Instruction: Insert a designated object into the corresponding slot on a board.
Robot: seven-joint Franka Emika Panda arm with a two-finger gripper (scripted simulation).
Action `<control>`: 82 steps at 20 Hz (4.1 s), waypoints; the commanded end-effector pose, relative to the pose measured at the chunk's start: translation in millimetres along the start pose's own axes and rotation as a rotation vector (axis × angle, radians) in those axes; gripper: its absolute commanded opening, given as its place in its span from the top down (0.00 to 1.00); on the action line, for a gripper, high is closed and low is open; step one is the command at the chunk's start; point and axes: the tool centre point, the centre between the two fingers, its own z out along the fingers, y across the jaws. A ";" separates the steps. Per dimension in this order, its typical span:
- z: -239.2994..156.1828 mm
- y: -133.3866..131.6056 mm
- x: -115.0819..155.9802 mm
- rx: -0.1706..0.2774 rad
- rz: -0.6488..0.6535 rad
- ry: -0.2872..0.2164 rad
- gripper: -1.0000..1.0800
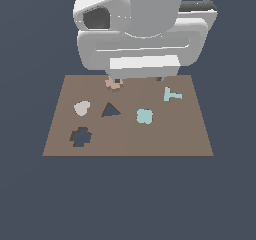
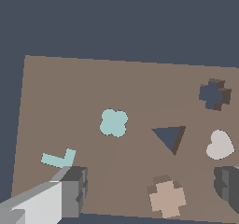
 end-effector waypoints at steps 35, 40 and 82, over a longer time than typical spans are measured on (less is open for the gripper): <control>130.5 63.0 -119.3 0.002 -0.201 -0.044 0.04; 131.7 63.9 -119.7 0.001 -0.200 -0.045 0.04; 151.4 52.5 -91.1 -0.005 0.045 -0.043 1.00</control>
